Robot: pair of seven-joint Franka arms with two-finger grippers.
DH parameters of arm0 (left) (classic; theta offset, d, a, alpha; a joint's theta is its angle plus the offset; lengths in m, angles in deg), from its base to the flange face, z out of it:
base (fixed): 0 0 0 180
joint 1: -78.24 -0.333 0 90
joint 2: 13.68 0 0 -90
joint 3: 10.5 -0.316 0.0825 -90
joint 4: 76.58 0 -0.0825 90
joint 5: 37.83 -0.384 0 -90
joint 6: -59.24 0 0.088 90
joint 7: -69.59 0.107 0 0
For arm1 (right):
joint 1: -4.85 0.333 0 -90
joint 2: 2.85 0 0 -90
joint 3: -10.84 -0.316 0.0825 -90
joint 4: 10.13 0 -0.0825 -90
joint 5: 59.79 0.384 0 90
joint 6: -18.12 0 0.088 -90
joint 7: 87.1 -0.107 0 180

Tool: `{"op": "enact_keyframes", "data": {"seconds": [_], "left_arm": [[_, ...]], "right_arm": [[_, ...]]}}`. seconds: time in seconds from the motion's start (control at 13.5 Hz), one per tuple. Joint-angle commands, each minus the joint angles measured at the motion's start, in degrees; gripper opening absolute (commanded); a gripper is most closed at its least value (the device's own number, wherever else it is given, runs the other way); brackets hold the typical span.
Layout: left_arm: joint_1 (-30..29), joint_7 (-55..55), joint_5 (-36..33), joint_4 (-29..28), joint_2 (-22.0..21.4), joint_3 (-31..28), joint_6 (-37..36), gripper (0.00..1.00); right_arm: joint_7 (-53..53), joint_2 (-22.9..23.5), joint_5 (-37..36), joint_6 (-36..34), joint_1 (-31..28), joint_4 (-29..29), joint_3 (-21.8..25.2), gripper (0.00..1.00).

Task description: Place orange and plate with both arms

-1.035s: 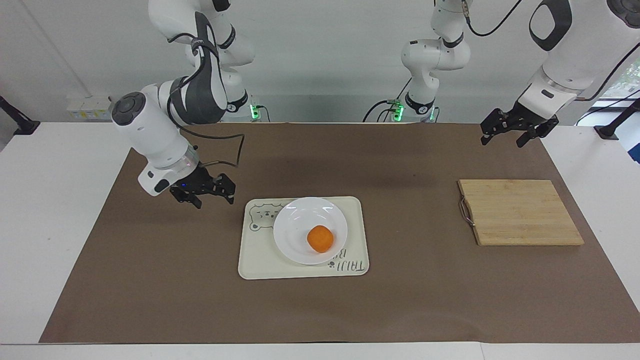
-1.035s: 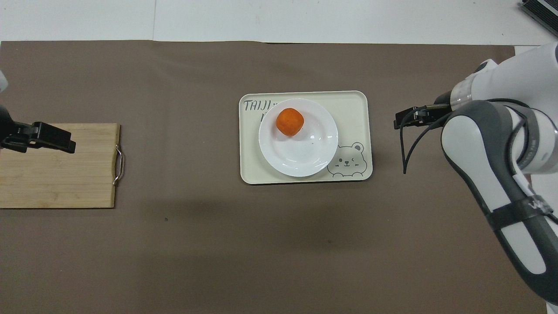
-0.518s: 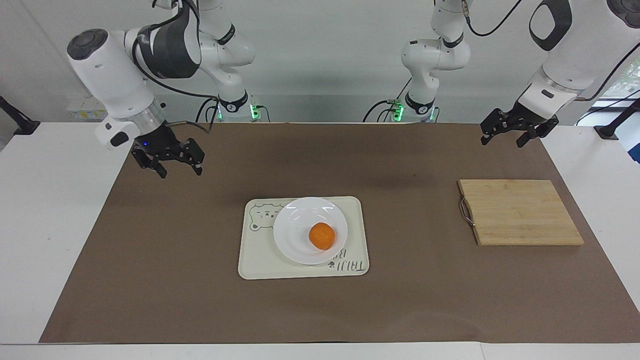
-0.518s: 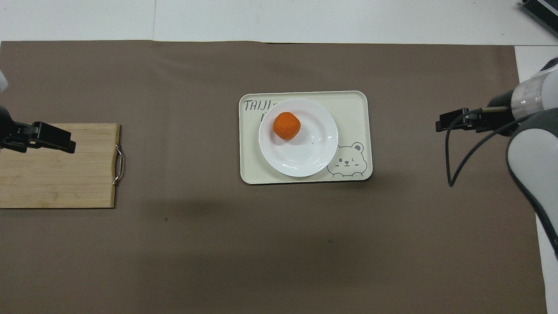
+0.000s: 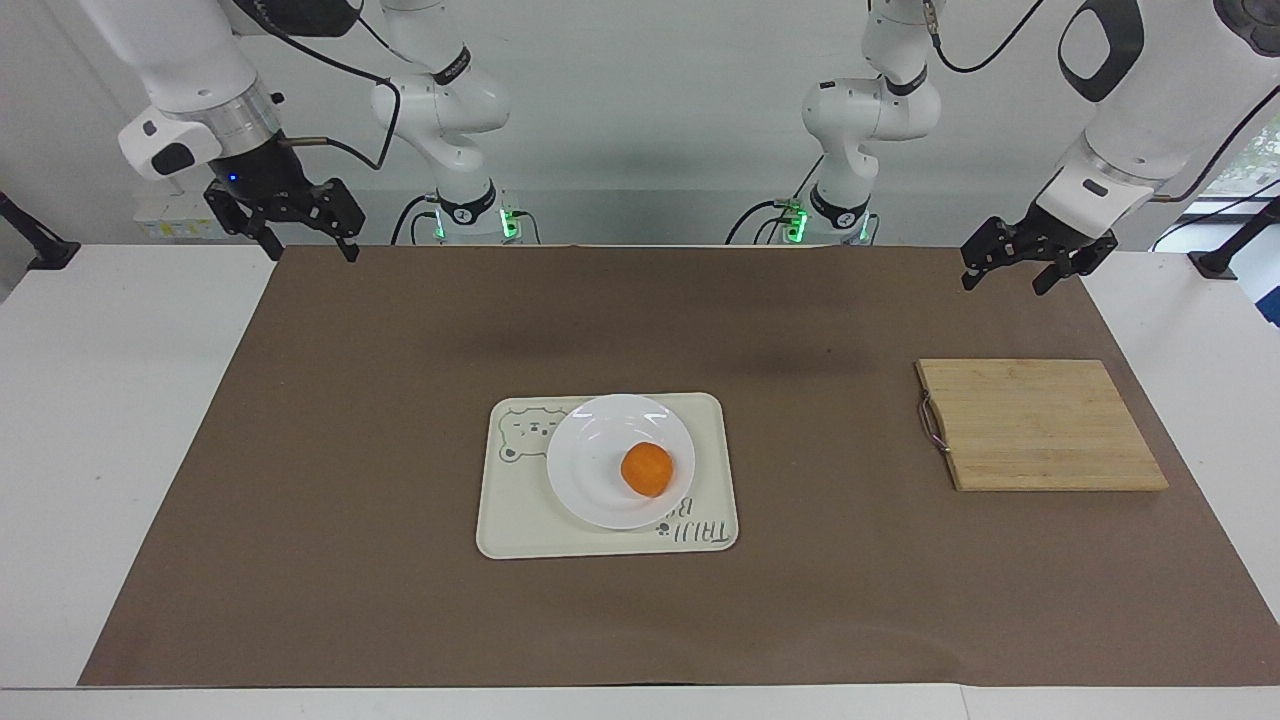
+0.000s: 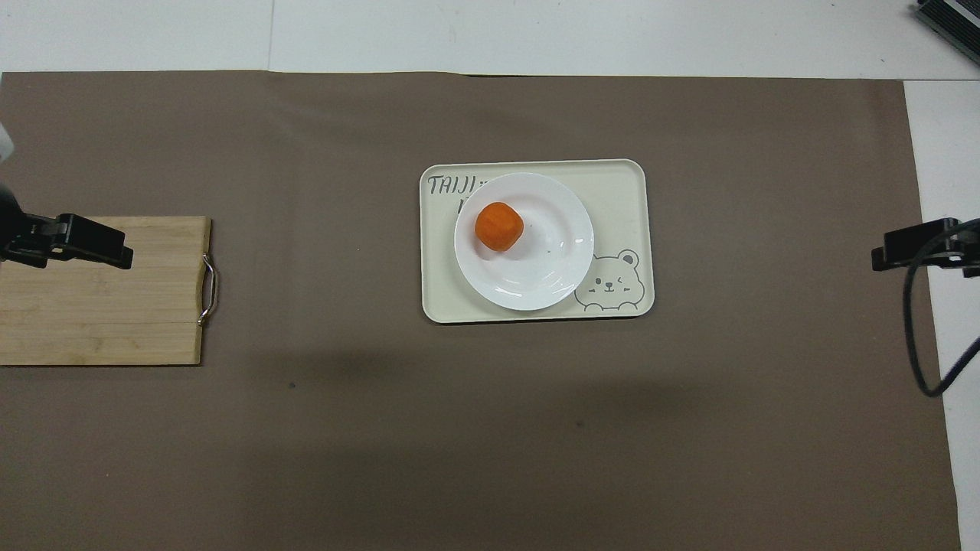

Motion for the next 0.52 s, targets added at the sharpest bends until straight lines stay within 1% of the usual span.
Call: {"op": "enact_keyframes", "data": {"seconds": [0.0,0.22,0.44], "left_arm": [[-0.32,-0.1,-0.9,0.77,0.31,0.24,-0.99,1.0],[-0.32,-0.01,-0.9,0.77,0.31,0.24,-0.99,1.0],[-0.32,-0.01,-0.9,0.77,0.31,0.24,-0.99,1.0]], "right_arm": [[-3.68,-2.78,-2.5,-0.92,0.11,-2.08,-1.37,1.0],[-3.6,-3.24,-2.41,-1.01,0.2,-2.62,-1.46,1.0],[-3.25,-1.92,-1.36,-1.97,0.29,-0.35,-1.46,1.0]]}}
